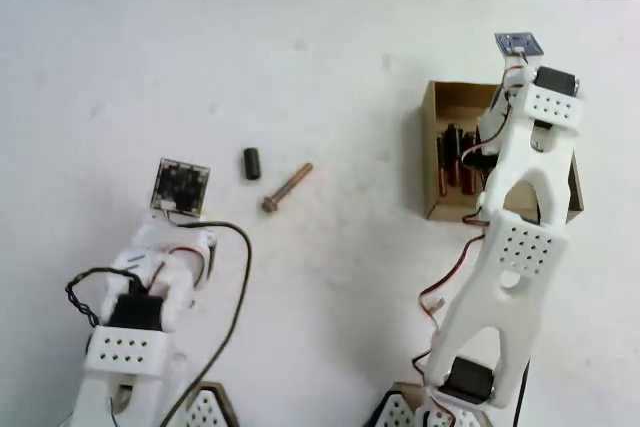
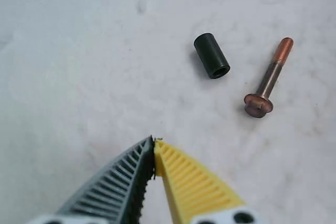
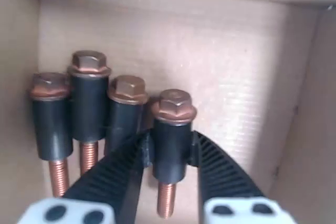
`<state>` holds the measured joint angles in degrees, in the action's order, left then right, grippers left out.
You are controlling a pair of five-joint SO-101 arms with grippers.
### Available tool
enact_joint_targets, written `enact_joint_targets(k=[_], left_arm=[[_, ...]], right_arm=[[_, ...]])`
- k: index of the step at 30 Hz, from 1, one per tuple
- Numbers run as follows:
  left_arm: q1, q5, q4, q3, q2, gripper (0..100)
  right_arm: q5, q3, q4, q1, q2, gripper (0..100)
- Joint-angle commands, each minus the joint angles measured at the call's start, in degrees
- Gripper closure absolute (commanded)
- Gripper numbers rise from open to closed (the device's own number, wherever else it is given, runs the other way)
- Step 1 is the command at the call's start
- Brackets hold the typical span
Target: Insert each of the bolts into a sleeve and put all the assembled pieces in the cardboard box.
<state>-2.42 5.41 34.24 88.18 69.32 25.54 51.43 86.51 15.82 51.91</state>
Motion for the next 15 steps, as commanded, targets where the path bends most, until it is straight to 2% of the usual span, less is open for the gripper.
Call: enact_joint_targets(k=[1,11,15], left_arm=[[-0.66,0.53,-1.41,-0.62,0.31,98],[-0.75,0.53,-1.41,-0.62,0.31,98],[-3.82,0.53,-1.49,-1.05,0.31,98]], right_arm=[[1.14,3.34,0.75,-1.19,-1.71,85.4],[0.97,3.34,6.29,-6.81,-9.98,85.4],[0.79,3.34,9.01,-10.42,-14.2,85.4]])
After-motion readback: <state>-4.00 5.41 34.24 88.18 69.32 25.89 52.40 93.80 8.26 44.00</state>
